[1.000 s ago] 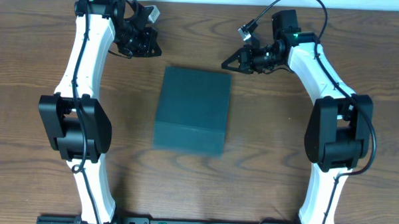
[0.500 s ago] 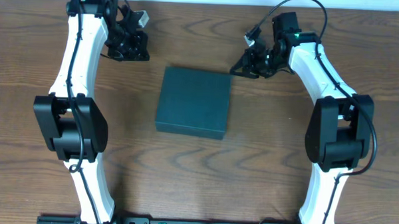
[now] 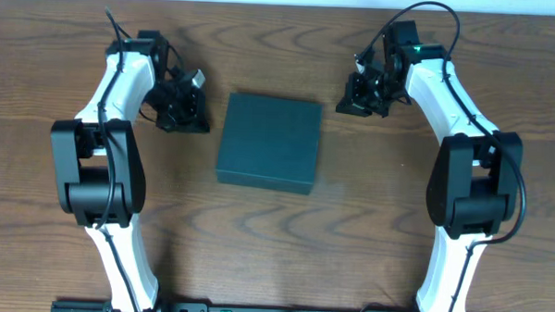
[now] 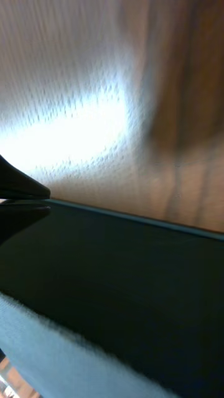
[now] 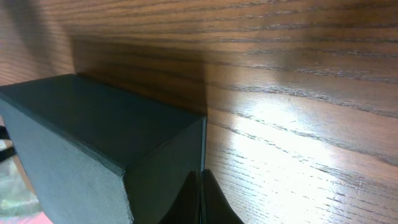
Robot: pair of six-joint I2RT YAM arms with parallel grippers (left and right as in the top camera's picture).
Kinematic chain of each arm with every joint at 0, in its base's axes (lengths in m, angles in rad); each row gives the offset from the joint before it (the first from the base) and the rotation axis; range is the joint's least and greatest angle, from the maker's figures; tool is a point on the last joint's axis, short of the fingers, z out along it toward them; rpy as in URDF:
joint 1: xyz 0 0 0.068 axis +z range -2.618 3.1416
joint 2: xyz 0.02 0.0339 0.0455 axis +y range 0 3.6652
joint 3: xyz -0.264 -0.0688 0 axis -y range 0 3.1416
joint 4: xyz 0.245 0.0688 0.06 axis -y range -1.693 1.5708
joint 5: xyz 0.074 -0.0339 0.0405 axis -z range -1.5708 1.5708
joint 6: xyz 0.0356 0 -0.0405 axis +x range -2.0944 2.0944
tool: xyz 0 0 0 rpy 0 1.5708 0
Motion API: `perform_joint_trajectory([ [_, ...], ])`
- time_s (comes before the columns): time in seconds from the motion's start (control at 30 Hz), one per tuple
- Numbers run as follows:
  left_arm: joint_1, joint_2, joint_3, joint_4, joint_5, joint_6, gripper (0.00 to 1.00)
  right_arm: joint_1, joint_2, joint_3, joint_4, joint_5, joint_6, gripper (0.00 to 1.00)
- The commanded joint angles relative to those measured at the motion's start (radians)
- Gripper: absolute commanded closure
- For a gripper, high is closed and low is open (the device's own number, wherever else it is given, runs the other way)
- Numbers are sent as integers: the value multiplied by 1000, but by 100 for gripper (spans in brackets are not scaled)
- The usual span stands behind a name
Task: Pack container
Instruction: 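Release the lid and lift both grippers away from the box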
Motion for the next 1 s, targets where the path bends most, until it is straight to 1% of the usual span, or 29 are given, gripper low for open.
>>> perform_joint_trajectory([
  [0.0, -34, -15, -35, 5, 43, -28, 94, 8, -28, 5, -1, 7, 12, 99],
  [0.17, -81, -15, -53, 8, 51, -48, 94, 8, -28, 5, -4, 6, -2, 99],
  [0.37, -106, -15, -53, -3, 77, -66, 94, 7, -28, 5, -5, 6, -7, 99],
  [0.63, -116, -15, -53, -25, 77, -83, 94, 16, -28, 5, -4, -11, -17, 99],
  [0.97, -116, -15, -54, -28, 77, -86, 94, 77, -28, 5, 32, -32, -29, 99],
])
